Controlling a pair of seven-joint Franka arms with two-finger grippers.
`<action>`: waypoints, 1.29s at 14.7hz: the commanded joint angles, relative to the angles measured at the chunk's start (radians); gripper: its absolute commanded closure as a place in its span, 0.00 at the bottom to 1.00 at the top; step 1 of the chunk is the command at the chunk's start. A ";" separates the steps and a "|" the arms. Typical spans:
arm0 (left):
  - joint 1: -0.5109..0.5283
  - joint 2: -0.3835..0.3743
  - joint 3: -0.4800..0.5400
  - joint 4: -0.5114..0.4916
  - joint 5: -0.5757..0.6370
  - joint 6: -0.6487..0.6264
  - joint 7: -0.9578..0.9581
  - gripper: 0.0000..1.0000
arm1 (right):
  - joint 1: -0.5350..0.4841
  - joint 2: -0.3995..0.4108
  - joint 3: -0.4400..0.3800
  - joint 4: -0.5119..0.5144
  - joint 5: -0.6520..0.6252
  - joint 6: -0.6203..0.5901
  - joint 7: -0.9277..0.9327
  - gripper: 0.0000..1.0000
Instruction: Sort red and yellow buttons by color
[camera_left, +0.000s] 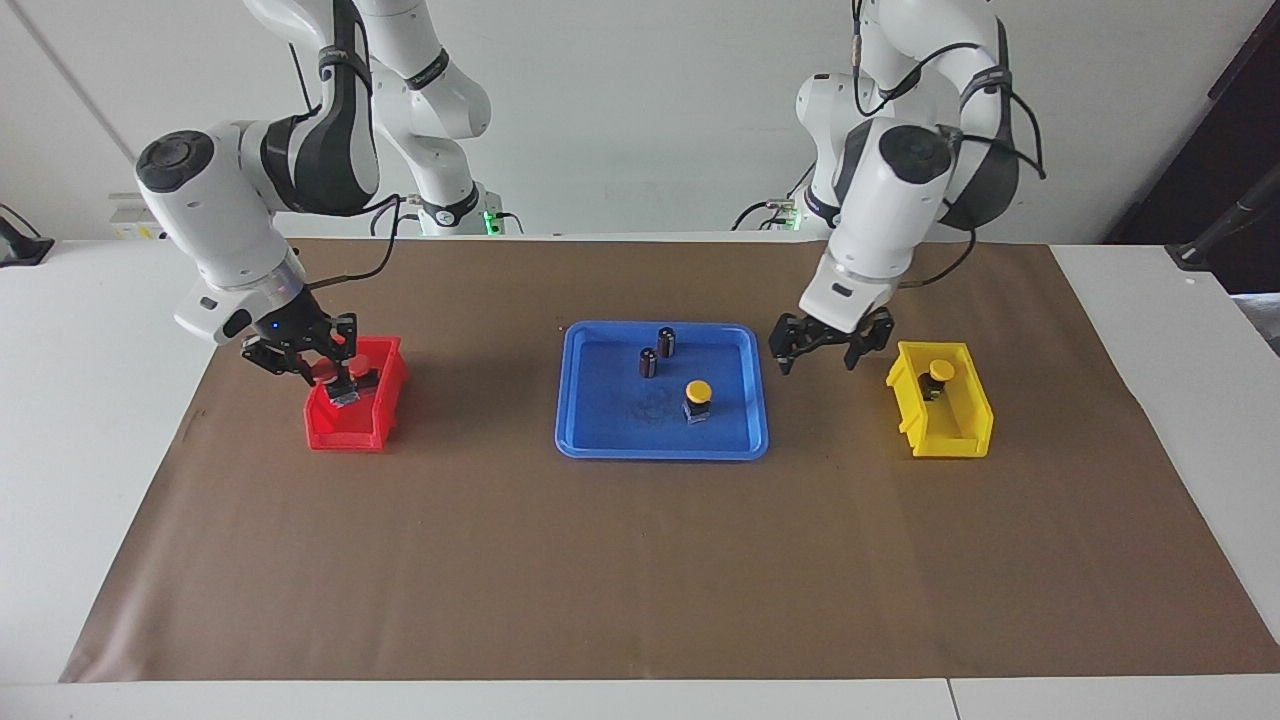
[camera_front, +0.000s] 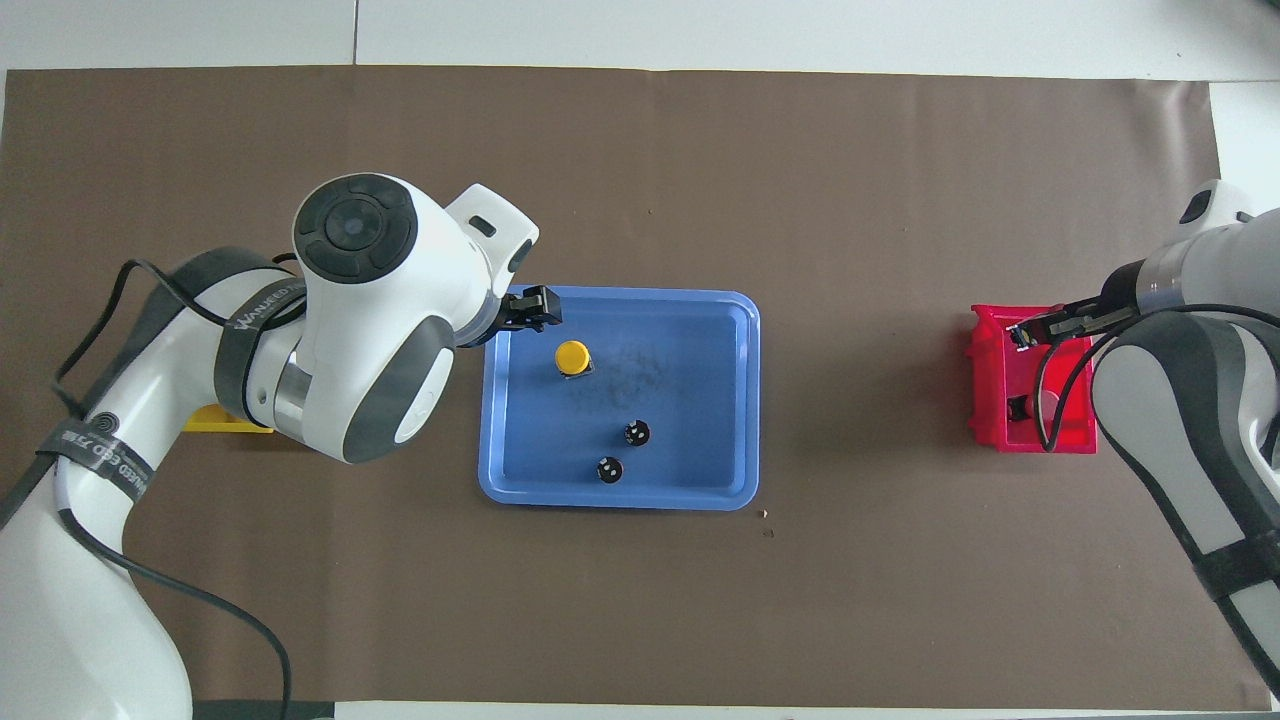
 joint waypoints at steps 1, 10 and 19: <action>-0.062 0.011 0.017 0.006 0.009 0.026 -0.070 0.00 | -0.029 -0.041 0.008 -0.058 0.007 0.039 -0.065 0.90; -0.120 0.094 0.017 -0.049 0.009 0.161 -0.139 0.10 | -0.056 -0.043 0.008 -0.174 0.007 0.181 -0.103 0.90; -0.038 0.051 0.034 0.139 0.013 -0.160 -0.001 0.99 | -0.056 -0.017 0.008 -0.230 0.007 0.289 -0.099 0.20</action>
